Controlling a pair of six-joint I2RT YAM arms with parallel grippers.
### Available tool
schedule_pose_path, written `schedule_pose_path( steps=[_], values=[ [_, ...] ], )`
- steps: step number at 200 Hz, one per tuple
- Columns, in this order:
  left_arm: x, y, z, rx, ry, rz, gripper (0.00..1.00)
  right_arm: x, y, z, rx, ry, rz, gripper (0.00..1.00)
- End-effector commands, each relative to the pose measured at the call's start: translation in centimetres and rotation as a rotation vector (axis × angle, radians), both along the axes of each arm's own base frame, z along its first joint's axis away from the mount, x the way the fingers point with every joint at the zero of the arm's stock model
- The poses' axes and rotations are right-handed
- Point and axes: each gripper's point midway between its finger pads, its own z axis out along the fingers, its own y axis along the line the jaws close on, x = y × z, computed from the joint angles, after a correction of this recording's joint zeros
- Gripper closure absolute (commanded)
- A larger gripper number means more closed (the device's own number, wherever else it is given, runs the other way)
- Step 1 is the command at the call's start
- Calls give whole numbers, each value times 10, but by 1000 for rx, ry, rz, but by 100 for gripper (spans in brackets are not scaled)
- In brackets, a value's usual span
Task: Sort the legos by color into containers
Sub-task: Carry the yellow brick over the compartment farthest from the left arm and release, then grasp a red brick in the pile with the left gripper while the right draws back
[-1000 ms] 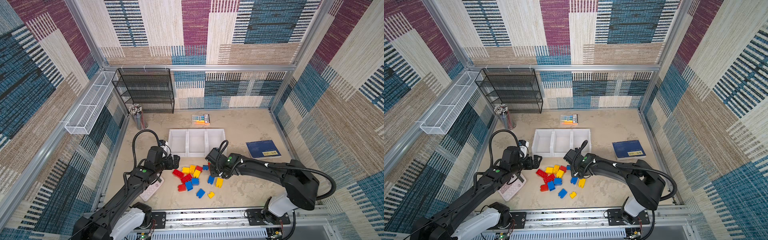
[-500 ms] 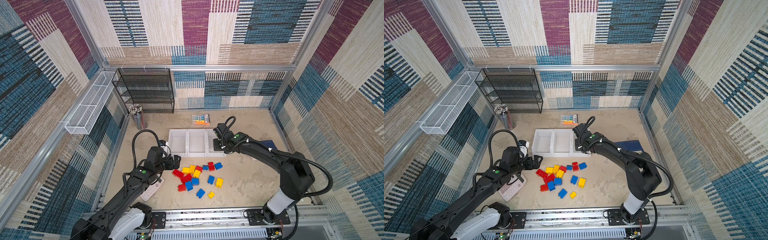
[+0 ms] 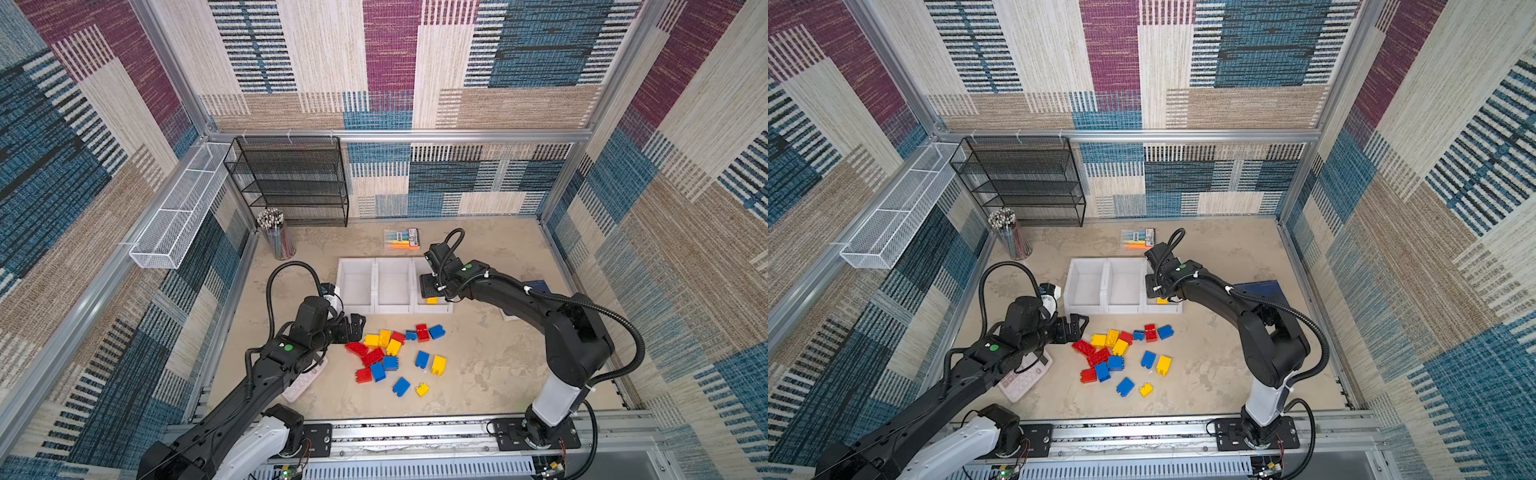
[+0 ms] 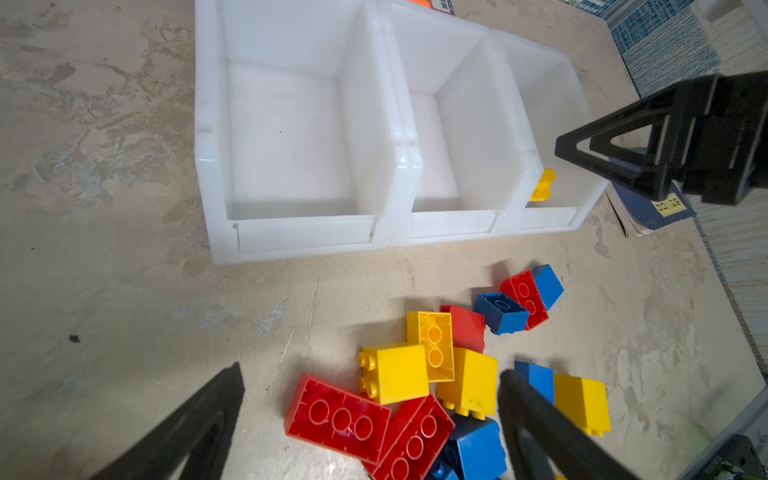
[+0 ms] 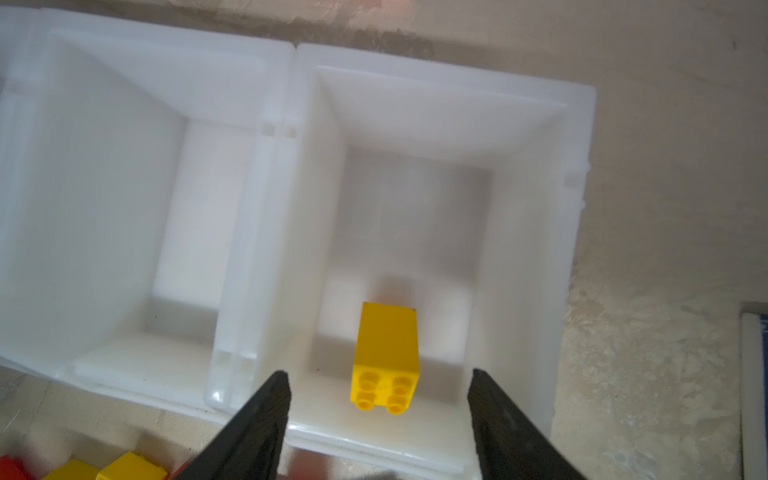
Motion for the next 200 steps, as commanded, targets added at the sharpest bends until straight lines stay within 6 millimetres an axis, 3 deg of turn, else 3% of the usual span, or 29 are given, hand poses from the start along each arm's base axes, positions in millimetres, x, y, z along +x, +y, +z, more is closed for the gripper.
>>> schedule_pose_path(
  steps=[1,28,50,120,200],
  values=[
    [-2,-2,-1,3,12,-4,2,1,-3,19,14,-43,-7,24],
    [-4,-10,1,4,10,-39,2,-10,-10,41,44,-76,-12,23],
    [-6,-16,1,12,16,-67,3,-25,-20,47,56,-77,-24,23],
    [-11,-56,-3,93,35,-203,5,-79,-51,25,87,-8,-81,22],
    [-19,-121,-33,187,123,-350,12,-98,-63,18,105,11,-113,23]
  ],
)
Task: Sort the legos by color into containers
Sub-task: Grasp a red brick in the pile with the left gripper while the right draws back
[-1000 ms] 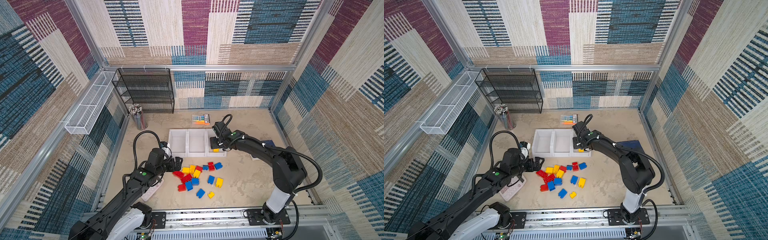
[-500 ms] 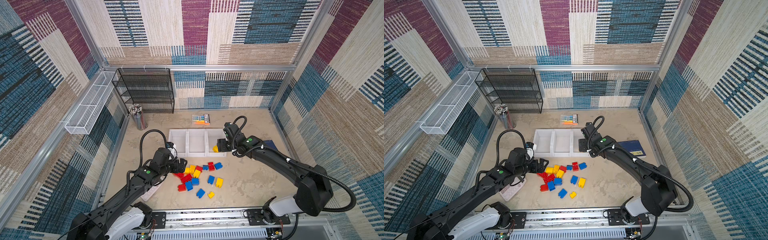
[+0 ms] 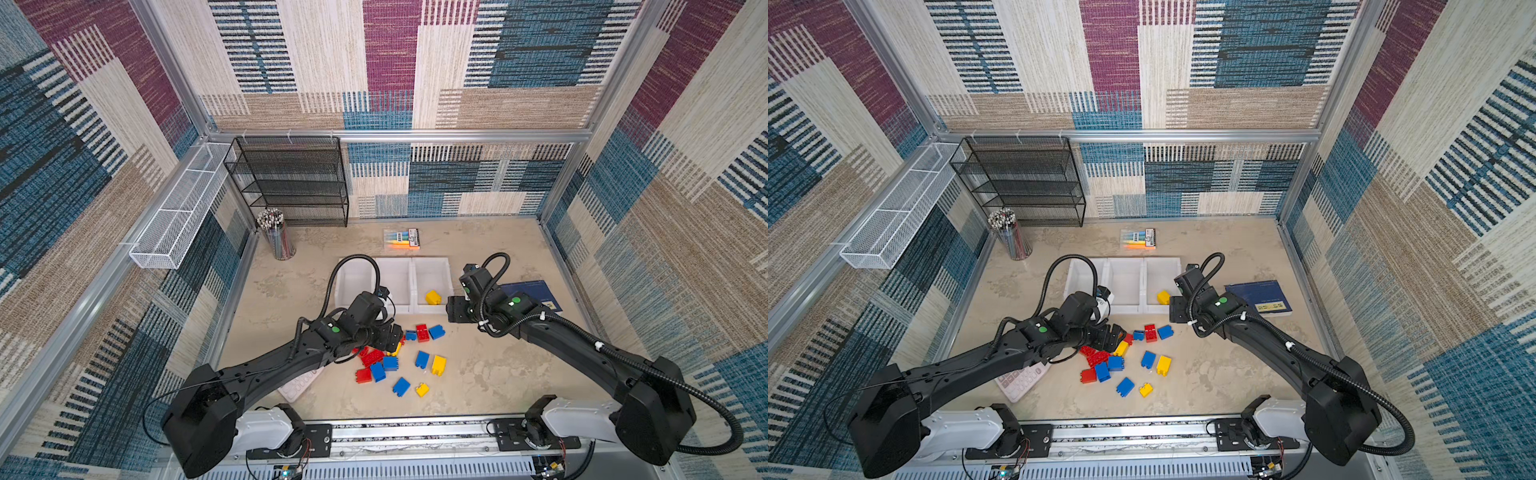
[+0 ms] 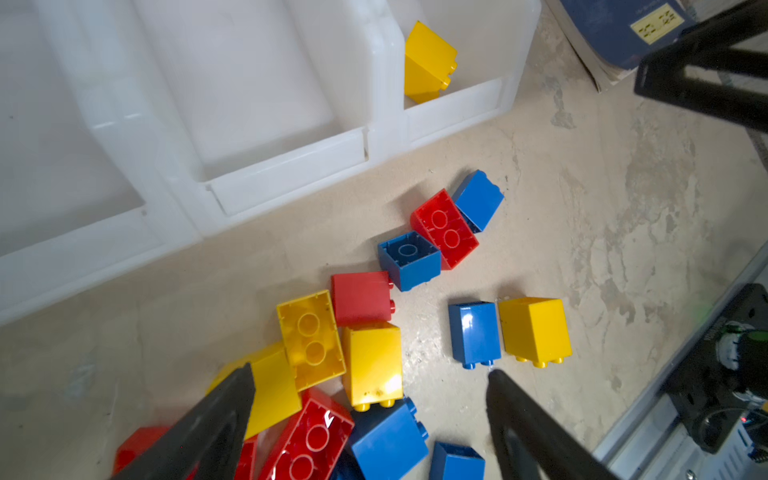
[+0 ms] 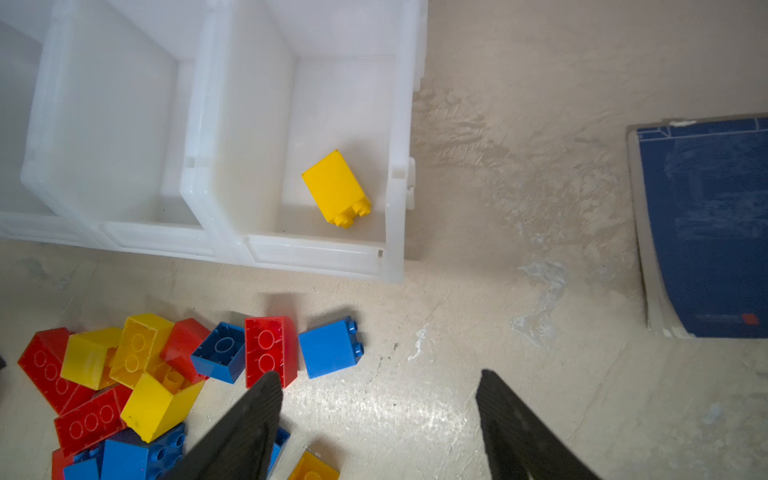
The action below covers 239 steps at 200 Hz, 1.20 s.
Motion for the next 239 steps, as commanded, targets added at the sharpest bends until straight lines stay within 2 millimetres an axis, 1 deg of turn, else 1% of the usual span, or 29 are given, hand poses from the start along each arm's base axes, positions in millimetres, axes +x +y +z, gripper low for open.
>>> schedule_pose_path(
  steps=[1,16,31,45,73,97,138,184,216,239],
  values=[
    [1,-10,-8,27,21,-6,12,-3,-2,0,12,5,-22,23],
    [-1,-19,-15,38,42,-18,14,-5,-3,-1,16,11,-27,23],
    [-2,-23,-19,61,49,-26,16,-7,-4,-3,21,15,-29,23],
    [-4,-24,-23,88,59,-37,19,-8,-4,-3,23,16,-33,23],
    [-6,-19,-30,148,71,-42,26,-9,-5,-4,27,17,-36,23],
    [-5,-17,-32,169,67,-46,27,-9,-4,-5,25,20,-34,23],
    [0,-29,-32,174,70,-84,29,-9,-3,-7,24,27,-29,23],
    [8,-54,-31,154,66,-150,29,-10,-5,-7,16,29,-32,23],
    [21,-72,-28,159,47,-181,29,-11,-8,-5,15,23,-41,23],
    [27,-85,-33,162,65,-199,30,-13,-11,-4,15,20,-55,23]
  ],
)
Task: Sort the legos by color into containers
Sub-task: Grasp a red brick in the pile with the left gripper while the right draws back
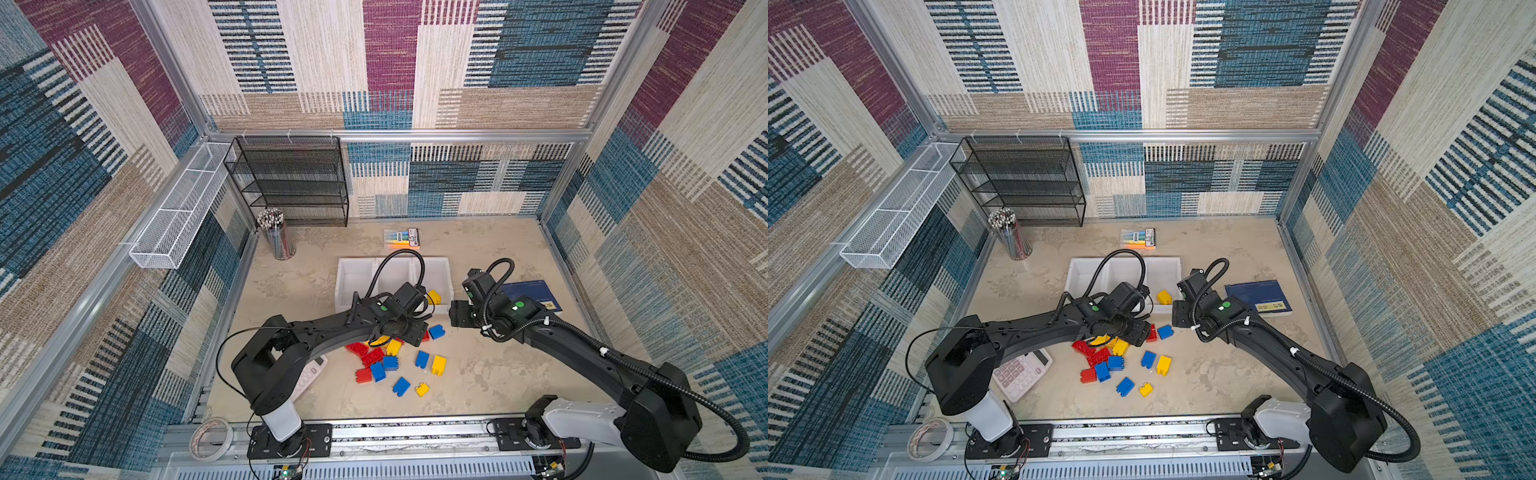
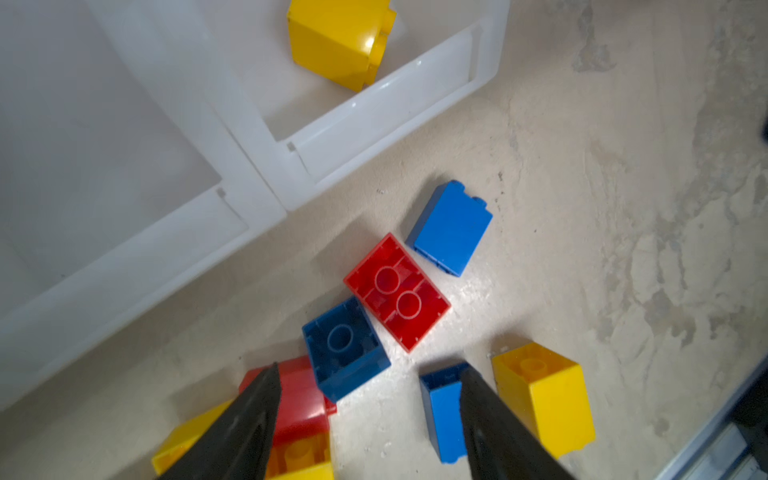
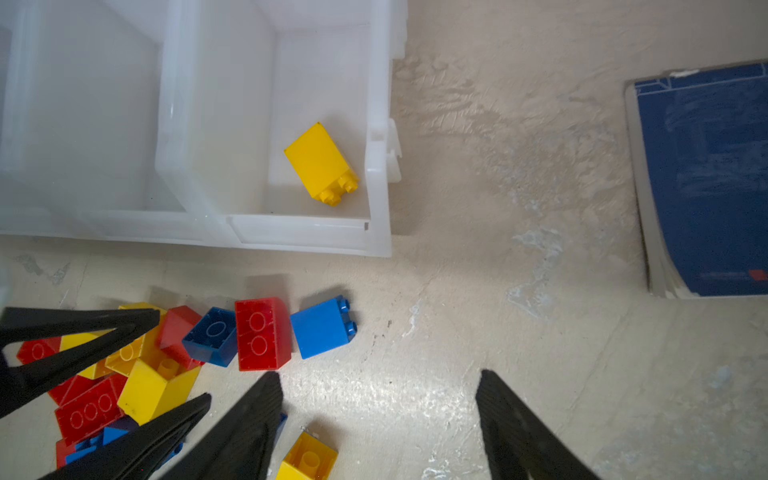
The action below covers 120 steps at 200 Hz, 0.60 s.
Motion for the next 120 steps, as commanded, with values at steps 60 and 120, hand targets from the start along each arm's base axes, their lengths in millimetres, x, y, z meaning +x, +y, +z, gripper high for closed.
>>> schedule_pose_path(
  steps=[60,120],
  values=[
    [5,-20,-21,23,80,-15,34,-7,-22,4,17,-7,-92,23],
    [5,-24,-32,43,98,-8,38,-8,-26,4,25,-9,-101,24]
  ],
)
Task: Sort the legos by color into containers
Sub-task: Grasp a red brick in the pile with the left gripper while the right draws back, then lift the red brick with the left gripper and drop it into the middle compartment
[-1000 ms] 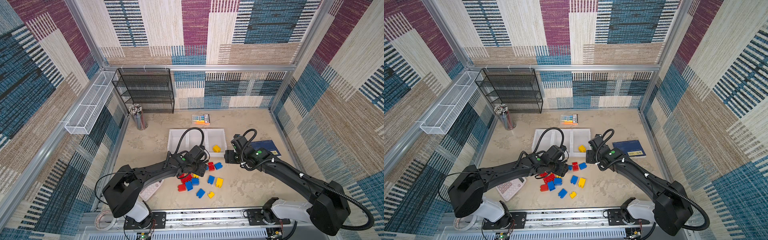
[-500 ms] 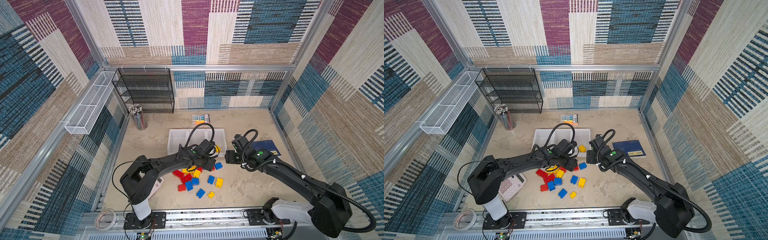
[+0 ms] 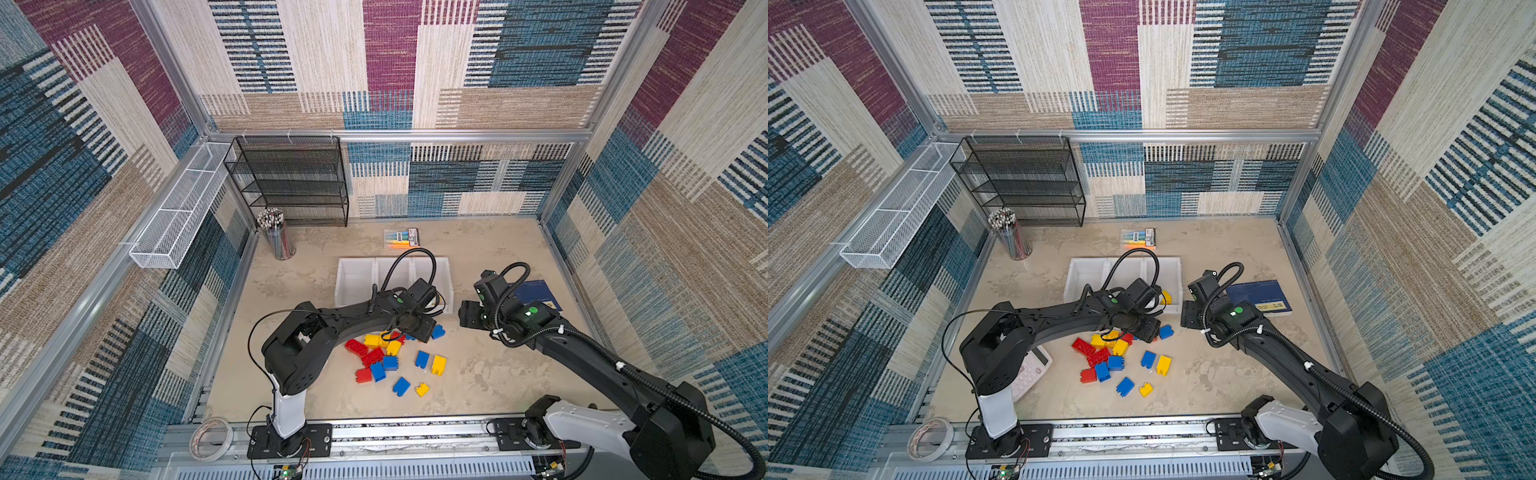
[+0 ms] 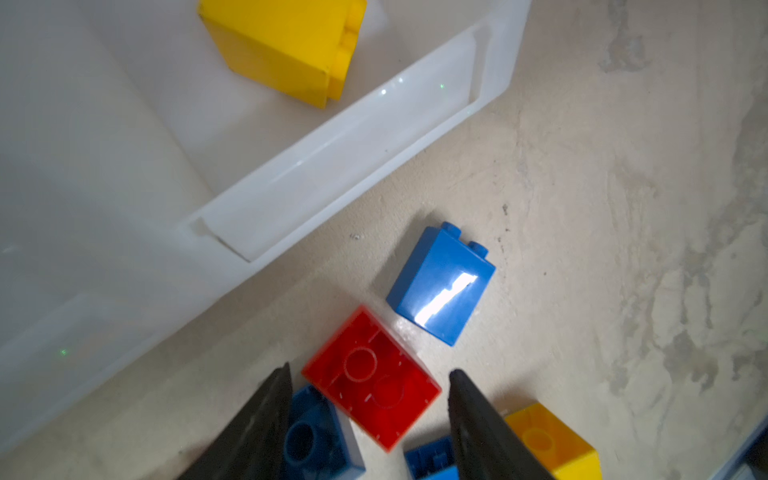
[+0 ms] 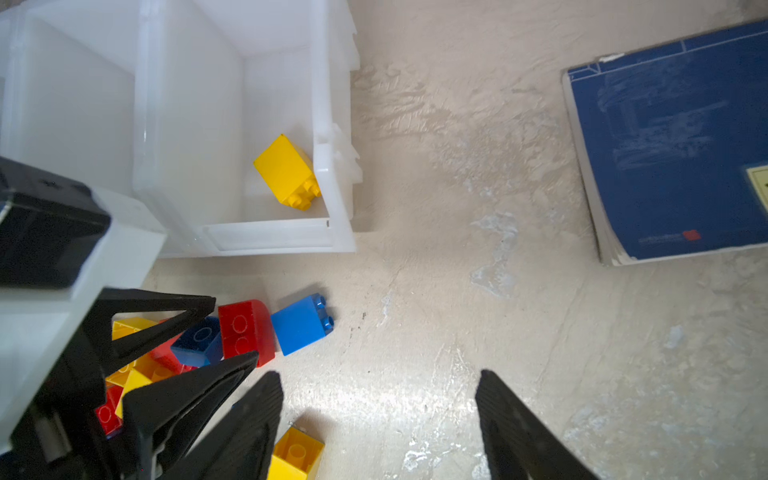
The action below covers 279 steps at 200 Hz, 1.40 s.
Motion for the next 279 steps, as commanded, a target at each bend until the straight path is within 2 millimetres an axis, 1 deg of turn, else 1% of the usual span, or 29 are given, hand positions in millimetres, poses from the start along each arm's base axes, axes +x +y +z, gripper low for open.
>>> schedule_pose_path(
  steps=[1,29,59,89,99,133,202,230,244,266,279],
  values=[
    [-1,-1,-2,7,13,8,38,0,-1,0,6,0,-16,24],
    [-1,-4,-8,17,21,-3,41,-1,-2,-2,7,4,-17,24],
    [-1,-11,-9,12,19,-31,43,-2,-2,-3,7,7,-18,24],
    [-3,-17,-10,8,23,-58,47,-3,-2,-5,8,15,-16,24],
    [-5,-18,-11,7,27,-63,50,-3,-1,-5,10,15,-15,24],
    [-7,-15,-11,14,27,-68,56,-4,-2,-6,14,16,-15,25],
    [-21,-8,-17,35,58,-91,68,-6,-4,-7,13,20,-23,25],
    [-22,-7,-10,19,53,-89,73,-7,-5,-7,10,21,-26,25],
    [-22,-8,-4,6,49,-89,73,-6,-5,-6,10,18,-27,25],
    [-20,-12,10,-21,37,-88,74,-6,-6,-3,6,15,-31,25],
    [-17,-15,23,-44,20,-88,74,-5,-6,0,2,9,-30,25]
  ],
)
